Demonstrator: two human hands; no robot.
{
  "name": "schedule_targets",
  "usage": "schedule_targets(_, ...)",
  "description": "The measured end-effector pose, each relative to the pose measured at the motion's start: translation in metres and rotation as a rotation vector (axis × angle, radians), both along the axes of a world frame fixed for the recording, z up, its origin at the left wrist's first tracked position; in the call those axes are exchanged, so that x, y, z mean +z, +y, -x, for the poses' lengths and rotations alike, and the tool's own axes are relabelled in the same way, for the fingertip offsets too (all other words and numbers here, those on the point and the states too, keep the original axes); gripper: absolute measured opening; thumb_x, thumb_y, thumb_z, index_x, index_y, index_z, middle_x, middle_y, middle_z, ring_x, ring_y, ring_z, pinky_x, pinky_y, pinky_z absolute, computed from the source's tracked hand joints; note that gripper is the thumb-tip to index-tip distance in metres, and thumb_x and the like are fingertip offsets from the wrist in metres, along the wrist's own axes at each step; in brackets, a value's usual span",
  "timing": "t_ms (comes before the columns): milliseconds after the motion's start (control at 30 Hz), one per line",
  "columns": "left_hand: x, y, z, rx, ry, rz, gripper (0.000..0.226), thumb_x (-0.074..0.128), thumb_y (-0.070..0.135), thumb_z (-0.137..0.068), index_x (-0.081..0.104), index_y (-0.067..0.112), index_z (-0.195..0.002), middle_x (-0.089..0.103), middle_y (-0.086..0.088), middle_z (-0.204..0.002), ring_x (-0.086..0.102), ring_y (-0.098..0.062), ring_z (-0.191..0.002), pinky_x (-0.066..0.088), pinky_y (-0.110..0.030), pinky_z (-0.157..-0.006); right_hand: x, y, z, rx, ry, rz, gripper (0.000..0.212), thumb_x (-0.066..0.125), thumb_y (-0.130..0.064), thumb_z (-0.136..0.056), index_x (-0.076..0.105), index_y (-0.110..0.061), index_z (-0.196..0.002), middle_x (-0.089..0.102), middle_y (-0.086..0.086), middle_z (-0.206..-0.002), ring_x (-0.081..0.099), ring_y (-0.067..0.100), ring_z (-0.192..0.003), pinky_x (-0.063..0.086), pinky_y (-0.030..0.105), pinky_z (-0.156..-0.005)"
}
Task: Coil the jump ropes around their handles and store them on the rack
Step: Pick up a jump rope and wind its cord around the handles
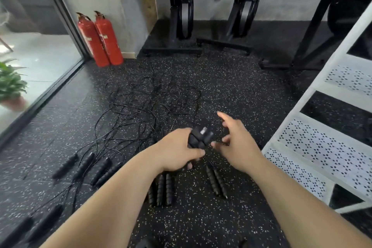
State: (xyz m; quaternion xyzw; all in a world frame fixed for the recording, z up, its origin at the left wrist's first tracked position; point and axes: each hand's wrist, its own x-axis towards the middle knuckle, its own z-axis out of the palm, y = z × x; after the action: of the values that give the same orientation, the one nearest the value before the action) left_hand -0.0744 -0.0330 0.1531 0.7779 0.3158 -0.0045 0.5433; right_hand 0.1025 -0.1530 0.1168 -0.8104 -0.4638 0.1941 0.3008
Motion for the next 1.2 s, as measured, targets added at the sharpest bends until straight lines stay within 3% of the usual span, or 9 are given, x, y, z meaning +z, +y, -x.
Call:
schedule_targets(67,0.008,0.001,-0.003,-0.169,0.022,-0.022,0.015,0.075,0.013,-0.098,0.063,0.007,-0.107,0.079,-0.011,-0.094,0.073,-0.022,-0.07,0.061,-0.039,-0.071,-0.01,0.013,-0.012,0.162,-0.004,-0.078,0.1,0.078,0.008,-0.085,0.038,-0.044,-0.161,0.039,-0.013,-0.154,0.056,0.002,-0.122,0.052,0.027,-0.097)
schedule_targets(167,0.016,0.004,-0.005,-0.25,0.015,0.028,0.009,0.073,0.012,-0.099,0.065,0.007,-0.1,0.077,-0.003,-0.084,0.074,-0.022,-0.072,0.063,-0.043,-0.076,-0.029,0.03,-0.026,0.259,-0.042,-0.157,0.062,0.073,0.02,-0.08,0.076,-0.023,-0.125,0.065,0.0,-0.132,0.058,0.013,-0.116,0.048,0.03,-0.099)
schedule_targets(267,0.023,0.015,-0.004,-0.131,-0.058,0.07,0.011,0.073,0.013,-0.099,0.066,0.005,-0.103,0.078,-0.008,-0.087,0.073,-0.023,-0.074,0.064,-0.051,-0.081,-0.03,0.039,-0.04,-0.016,-0.028,-0.104,0.02,0.065,-0.018,-0.104,0.071,-0.026,-0.087,0.069,-0.008,-0.087,0.066,0.018,-0.08,0.051,0.034,-0.072)
schedule_targets(333,0.029,0.026,0.0,-0.007,-0.119,0.087,0.012,0.073,0.015,-0.1,0.067,0.005,-0.103,0.077,-0.012,-0.085,0.073,-0.024,-0.074,0.065,-0.047,-0.08,-0.025,0.038,-0.058,-0.15,-0.188,0.014,0.03,0.055,-0.035,-0.11,0.063,-0.022,-0.084,0.066,-0.005,-0.076,0.063,0.014,-0.067,0.043,0.029,-0.057)
schedule_targets(633,0.012,0.055,0.007,0.682,-0.36,0.178,0.014,0.077,0.018,-0.098,0.071,0.006,-0.104,0.077,-0.008,-0.087,0.07,-0.023,-0.071,0.062,-0.049,-0.076,-0.012,0.031,-0.094,-0.334,-0.227,-0.013,0.042,0.043,-0.046,-0.111,0.065,-0.02,-0.086,0.072,-0.002,-0.083,0.063,0.023,-0.076,0.05,0.04,-0.072)
schedule_targets(900,0.01,0.014,-0.022,0.604,-0.39,0.602,0.028,0.077,0.015,-0.097,0.069,0.004,-0.122,0.079,-0.018,-0.112,0.072,-0.027,-0.077,0.062,-0.045,-0.076,0.017,0.039,-0.014,-0.068,-0.207,-0.021,0.049,0.031,-0.052,-0.113,0.056,-0.016,-0.091,0.067,0.002,-0.078,0.06,0.026,-0.068,0.036,0.035,-0.058)
schedule_targets(1033,0.009,0.0,-0.032,0.536,-0.469,0.731,0.038,0.074,0.015,-0.098,0.066,-0.004,-0.13,0.074,-0.022,-0.108,0.072,-0.03,-0.081,0.064,-0.044,-0.074,0.02,0.037,0.008,0.047,-0.311,0.2,0.003,0.052,-0.023,-0.106,0.054,-0.023,-0.108,0.069,0.008,-0.094,0.068,0.038,-0.089,0.043,0.038,-0.067)
schedule_targets(1100,0.008,0.0,-0.032,0.485,-0.489,0.769,0.042,0.074,0.017,-0.097,0.066,-0.003,-0.133,0.072,-0.02,-0.11,0.071,-0.029,-0.082,0.063,-0.042,-0.073,0.02,0.037,0.012,0.112,-0.376,0.255,0.047,0.054,-0.014,-0.095,0.053,-0.03,-0.14,0.071,0.007,-0.102,0.069,0.039,-0.094,0.048,0.038,-0.069)
schedule_targets(1200,0.009,0.004,-0.028,0.436,-0.501,0.787,0.045,0.072,0.018,-0.098,0.065,-0.003,-0.137,0.073,-0.016,-0.111,0.069,-0.027,-0.083,0.063,-0.041,-0.075,0.024,0.038,0.008,0.147,-0.458,0.29,0.057,0.048,-0.013,-0.101,0.043,-0.03,-0.155,0.07,0.008,-0.103,0.069,0.039,-0.096,0.051,0.039,-0.072)
